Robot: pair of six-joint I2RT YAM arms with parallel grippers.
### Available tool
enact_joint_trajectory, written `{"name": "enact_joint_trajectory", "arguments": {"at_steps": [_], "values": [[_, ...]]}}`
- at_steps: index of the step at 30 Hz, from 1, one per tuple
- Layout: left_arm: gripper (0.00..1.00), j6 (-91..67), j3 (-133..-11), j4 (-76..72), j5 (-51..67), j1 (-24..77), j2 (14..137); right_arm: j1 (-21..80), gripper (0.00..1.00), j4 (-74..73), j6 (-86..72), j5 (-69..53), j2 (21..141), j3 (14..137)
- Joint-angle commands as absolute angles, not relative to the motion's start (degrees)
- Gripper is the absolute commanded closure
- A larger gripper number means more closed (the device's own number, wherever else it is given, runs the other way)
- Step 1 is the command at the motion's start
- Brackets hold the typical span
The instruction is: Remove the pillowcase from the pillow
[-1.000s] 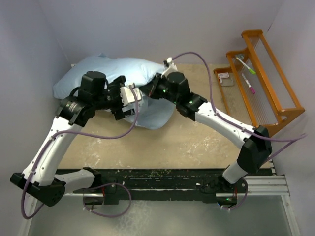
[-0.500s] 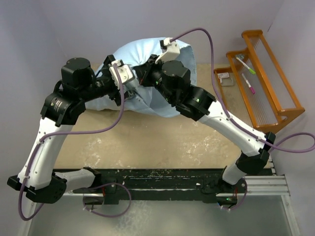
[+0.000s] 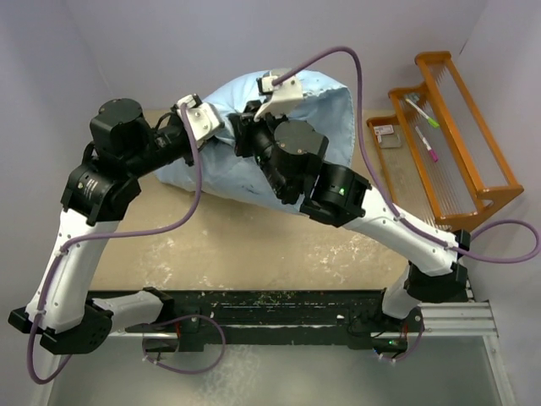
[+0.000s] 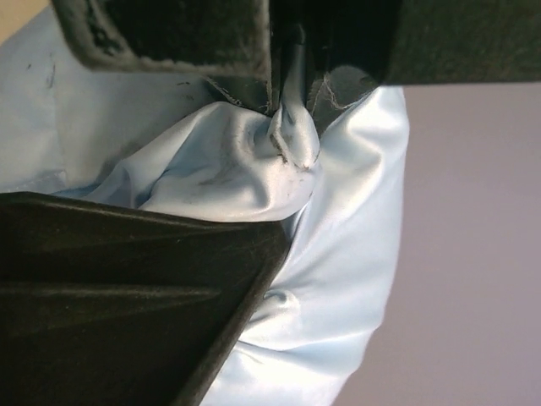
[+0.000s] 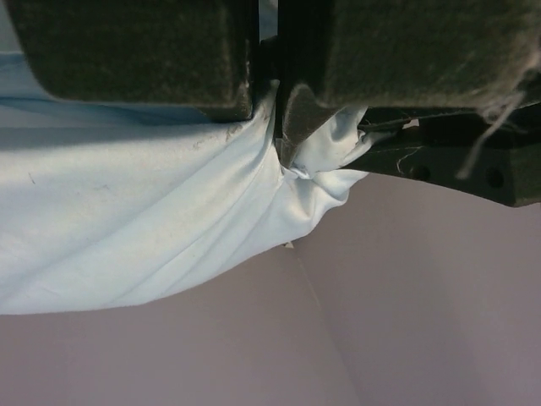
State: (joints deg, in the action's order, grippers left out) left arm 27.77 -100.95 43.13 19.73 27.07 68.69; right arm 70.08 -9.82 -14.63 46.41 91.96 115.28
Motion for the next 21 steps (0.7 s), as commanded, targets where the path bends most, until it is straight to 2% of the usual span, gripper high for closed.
{"name": "enact_joint_trajectory", "arguments": {"at_steps": [1, 3, 5, 8, 9, 14, 21], "values": [[1.00, 27.5, -100.2, 38.9, 7.4, 26.5, 71.6, 65.0, 1.00, -5.8, -20.2, 26.9, 91.0, 126.2], [1.00, 26.9, -102.0, 37.9, 5.5, 26.0, 72.3, 57.9, 0.93, -10.7, -26.5, 15.4, 90.5, 125.9], [1.00, 25.1, -105.3, 38.3, 6.1, 24.5, 74.0, 53.0, 0.81, -12.6, -28.9, 8.9, 88.2, 122.0], [1.00, 20.7, -111.8, 41.5, 9.9, 20.8, 77.6, 50.3, 0.51, -13.4, -27.1, 6.9, 83.2, 114.4], [1.00, 19.3, -113.7, 43.0, 11.5, 19.4, 78.8, 50.0, 0.45, -13.5, -26.5, 7.0, 81.5, 111.8], [1.00, 14.5, -118.8, 47.1, 16.5, 16.4, 83.1, 49.6, 0.35, -12.4, -26.4, 9.0, 72.1, 99.5], [1.00, 12.3, -123.2, 48.1, 20.0, 16.4, 84.6, 47.5, 0.35, -11.8, -28.0, 9.4, 66.9, 89.0]]}}
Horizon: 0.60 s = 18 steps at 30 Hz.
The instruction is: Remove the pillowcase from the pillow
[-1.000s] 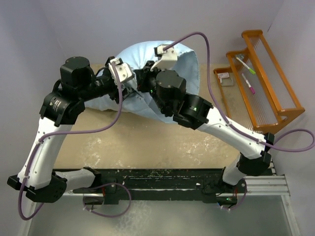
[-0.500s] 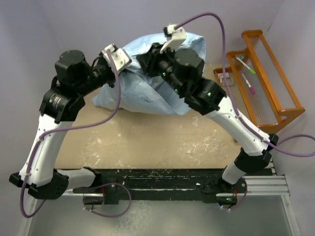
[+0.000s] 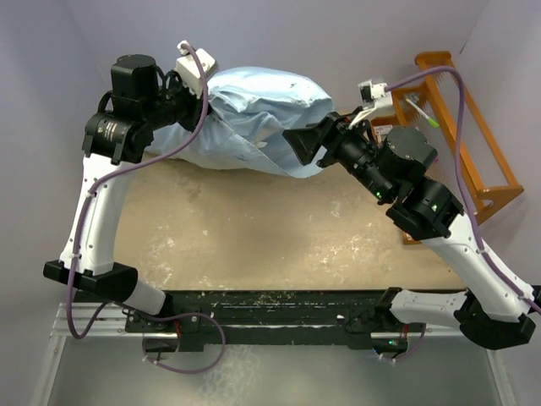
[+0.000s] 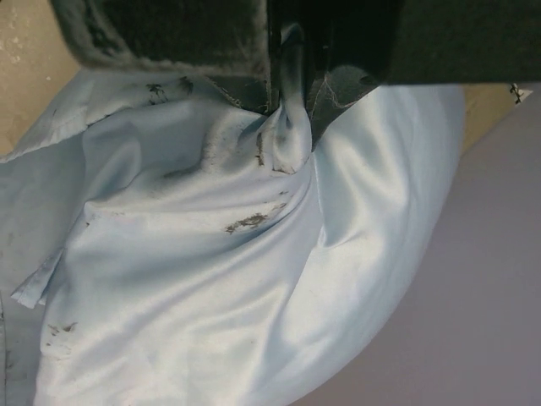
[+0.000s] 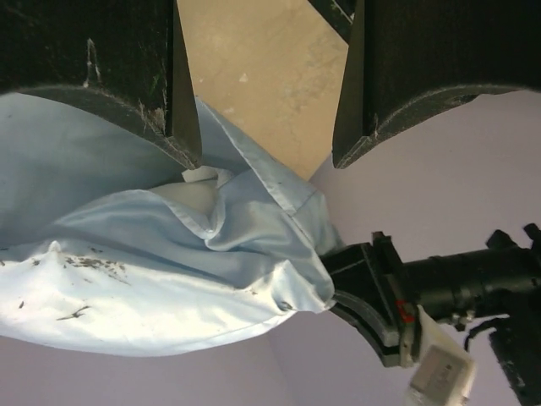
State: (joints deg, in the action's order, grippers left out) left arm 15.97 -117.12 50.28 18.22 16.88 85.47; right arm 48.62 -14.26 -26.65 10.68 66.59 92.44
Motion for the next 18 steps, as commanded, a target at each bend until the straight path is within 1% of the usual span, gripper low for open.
{"name": "enact_joint_trajectory", "arguments": {"at_steps": [1, 9, 12, 15, 18], "values": [[1.00, 12.4, -124.1, 48.7, 20.4, 16.3, 84.9, 47.2, 0.36, -11.5, -28.2, 8.8, 66.9, 87.9], [1.00, 14.2, -126.2, 50.0, 21.7, 16.4, 84.2, 43.1, 0.40, -5.7, -30.9, 4.4, 68.5, 78.9], [1.00, 14.7, -127.0, 50.7, 21.9, 16.4, 84.0, 42.1, 0.40, -3.4, -31.5, 4.2, 69.0, 76.4], [1.00, 15.1, -127.9, 51.8, 22.8, 16.4, 84.0, 40.9, 0.36, -0.3, -31.8, 4.1, 70.4, 75.2], [1.00, 14.9, -129.4, 52.9, 24.1, 16.4, 84.4, 39.8, 0.27, 4.6, -31.1, 3.5, 72.3, 75.2]]}}
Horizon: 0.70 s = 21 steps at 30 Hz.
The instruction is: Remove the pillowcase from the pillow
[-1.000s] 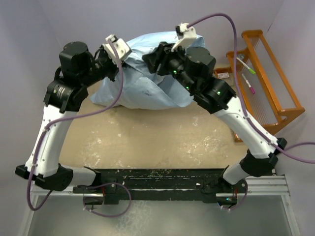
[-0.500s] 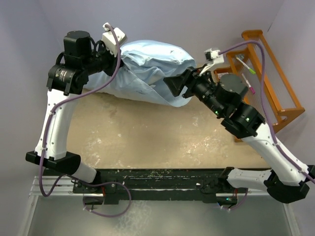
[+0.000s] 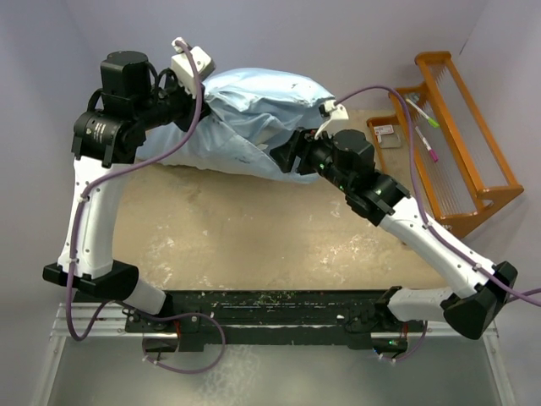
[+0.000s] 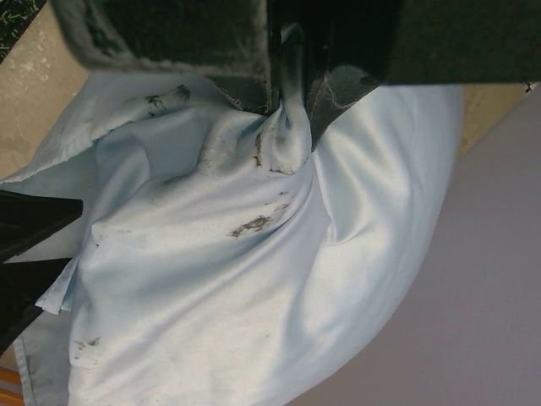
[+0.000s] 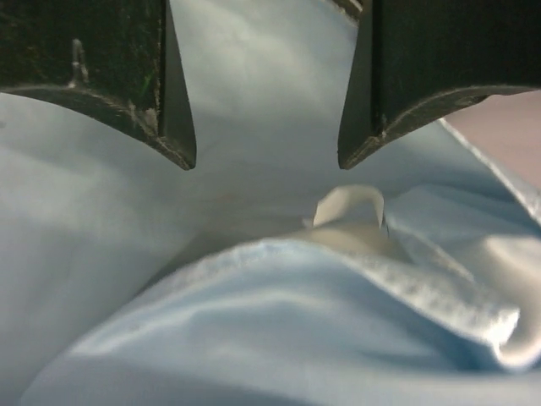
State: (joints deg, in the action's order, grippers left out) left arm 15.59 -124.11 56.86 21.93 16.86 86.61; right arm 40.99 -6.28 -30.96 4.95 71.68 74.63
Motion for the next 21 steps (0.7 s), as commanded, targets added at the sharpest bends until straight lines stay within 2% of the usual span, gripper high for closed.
{"name": "enact_joint_trajectory", "arguments": {"at_steps": [1, 10, 15, 21], "values": [[1.00, 14.9, -129.9, 53.5, 24.7, 16.4, 84.5, 39.4, 0.25, 6.8, -30.9, 2.9, 73.1, 75.3], [1.00, 15.2, -133.3, 57.3, 28.1, 16.4, 84.4, 36.9, 0.01, 24.9, -32.3, -4.3, 81.4, 76.8], [1.00, 15.5, -133.3, 58.5, 29.6, 16.4, 84.5, 37.2, 0.00, 41.7, -35.6, -7.9, 83.9, 74.4], [1.00, 15.6, -133.5, 60.8, 32.3, 16.4, 84.9, 39.3, 0.01, 49.9, -36.3, -9.6, 89.3, 78.4]]}}
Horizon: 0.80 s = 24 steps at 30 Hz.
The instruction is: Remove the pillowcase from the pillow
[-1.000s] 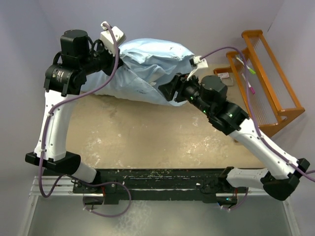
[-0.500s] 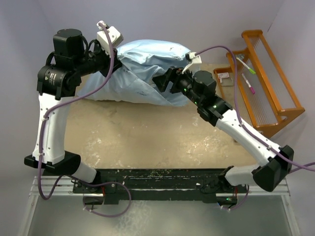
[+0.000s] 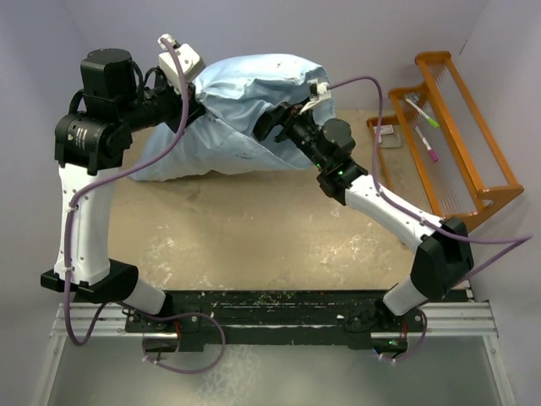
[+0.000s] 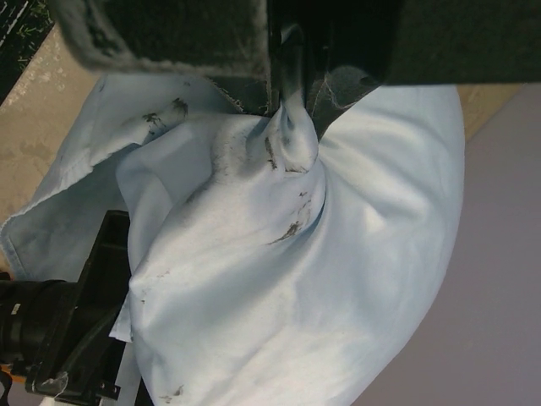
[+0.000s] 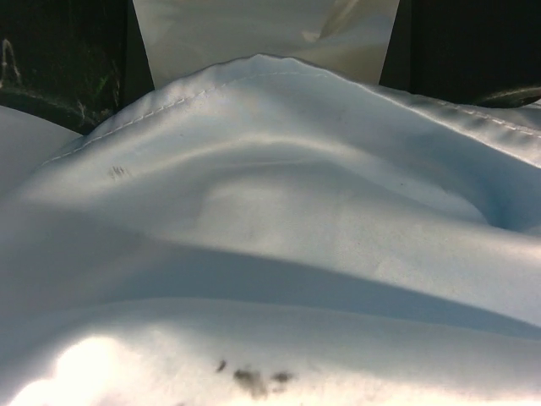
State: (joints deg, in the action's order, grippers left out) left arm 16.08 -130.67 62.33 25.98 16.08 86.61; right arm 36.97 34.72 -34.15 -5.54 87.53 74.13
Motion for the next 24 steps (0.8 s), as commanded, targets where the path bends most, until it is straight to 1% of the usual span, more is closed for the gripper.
{"name": "enact_joint_trajectory", "arguments": {"at_steps": [1, 3, 4, 5, 6, 8, 9, 10, 11, 12, 13, 15, 16, 20, 22, 24], "values": [[1.00, 15.6, -133.7, 61.1, 32.5, 16.4, 84.9, 39.6, 0.01, 51.2, -36.4, -9.7, 90.0, 78.9], [1.00, 16.1, -133.9, 62.0, 32.7, 16.4, 84.9, 40.6, 0.06, 52.6, -36.5, -9.5, 91.5, 80.1], [1.00, 16.4, -133.9, 62.4, 32.7, 16.4, 84.8, 41.2, 0.11, 52.6, -36.5, -8.9, 92.4, 81.3], [1.00, 16.7, -133.6, 62.7, 32.7, 16.4, 84.7, 41.8, 0.21, 52.8, -36.5, -8.4, 93.4, 82.5], [1.00, 16.9, -133.3, 62.8, 32.5, 16.4, 84.5, 42.5, 0.32, 52.8, -36.5, -7.2, 94.1, 83.5], [1.00, 17.3, -132.6, 62.6, 31.3, 16.4, 84.2, 44.5, 0.63, 52.3, -34.8, -3.1, 94.6, 85.1], [0.90, 17.6, -132.3, 62.6, 30.4, 16.4, 84.0, 45.4, 0.89, 51.0, -32.9, -1.2, 94.7, 86.3], [0.70, 18.1, -132.2, 62.6, 29.9, 16.4, 83.6, 46.5, 1.00, 48.9, -31.0, 1.1, 94.5, 87.8], [0.44, 18.9, -132.5, 62.8, 29.4, 16.4, 83.3, 47.5, 1.00, 46.6, -28.8, 3.4, 94.3, 89.2], [0.24, 19.4, -133.0, 62.9, 28.8, 16.3, 83.0, 48.2, 1.00, 44.4, -27.2, 5.0, 94.1, 90.6], [0.14, 20.1, -133.8, 62.9, 28.1, 16.4, 82.6, 48.7, 1.00, 42.4, -25.7, 6.5, 93.9, 91.9], [0.02, 21.4, -136.3, 61.9, 27.1, 16.4, 81.6, 49.6, 1.00, 39.4, -23.3, 9.6, 93.3, 93.5], [0.00, 22.2, -138.1, 61.4, 27.0, 16.4, 81.2, 49.9, 1.00, 38.0, -22.1, 11.3, 93.1, 94.2], [0.01, 23.1, -147.1, 61.7, 30.4, 16.4, 80.7, 52.0, 1.00, 33.3, -16.8, 16.0, 93.6, 98.2], [0.01, 21.5, -146.5, 60.5, 33.2, 16.4, 79.7, 54.4, 1.00, 31.4, -12.3, 19.8, 94.8, 101.1], [0.01, 20.2, -143.3, 60.2, 34.8, 16.4, 79.0, 57.1, 1.00, 30.5, -7.5, 23.3, 96.4, 104.4]]}}
